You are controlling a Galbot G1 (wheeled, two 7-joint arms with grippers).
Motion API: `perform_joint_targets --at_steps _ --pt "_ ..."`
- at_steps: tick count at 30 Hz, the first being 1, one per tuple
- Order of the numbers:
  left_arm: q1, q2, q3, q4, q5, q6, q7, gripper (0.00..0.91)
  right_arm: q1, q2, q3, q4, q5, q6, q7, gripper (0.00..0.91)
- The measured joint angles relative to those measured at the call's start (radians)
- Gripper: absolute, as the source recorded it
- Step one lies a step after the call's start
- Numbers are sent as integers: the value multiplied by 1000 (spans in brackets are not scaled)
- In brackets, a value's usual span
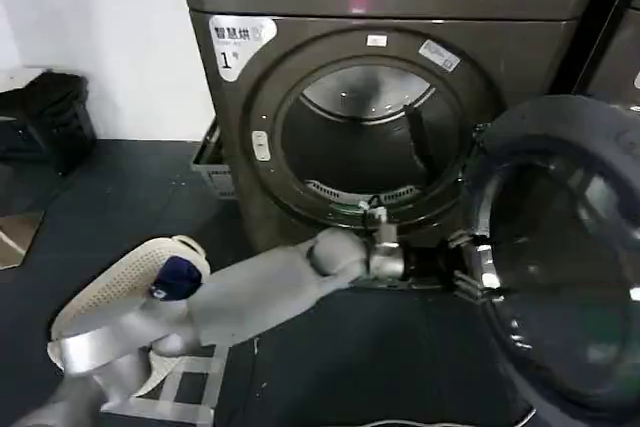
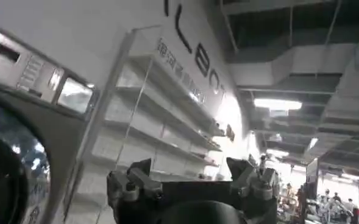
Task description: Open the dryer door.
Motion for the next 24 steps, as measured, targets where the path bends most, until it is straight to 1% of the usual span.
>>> perform_joint_targets --at_steps 3,9,13,18,19,21,24 --pt "-3 -44 1 29 -3 23 -23 907 -8 -12 30 -13 -1 7 4 907" --pt "-10 -107 -12 83 4 14 -59 907 -5 -14 47 -9 1 8 3 907" --pt "-10 -114 -22 95 7 7 -69 907 0 -17 48 -11 0 8 1 907" --pt "-2 -100 -51 85 29 -7 -135 907 2 -17 42 -11 -1 8 -8 907" --pt "-1 -94 -58 79 26 -17 -144 907 2 -17 41 -10 -2 8 -9 907" --pt "3 -76 -70 63 25 -62 -178 907 5 -20 41 -12 -2 8 -9 907" --pt "11 -35 -73 29 25 -116 -243 907 11 -29 40 -15 -4 8 -11 907"
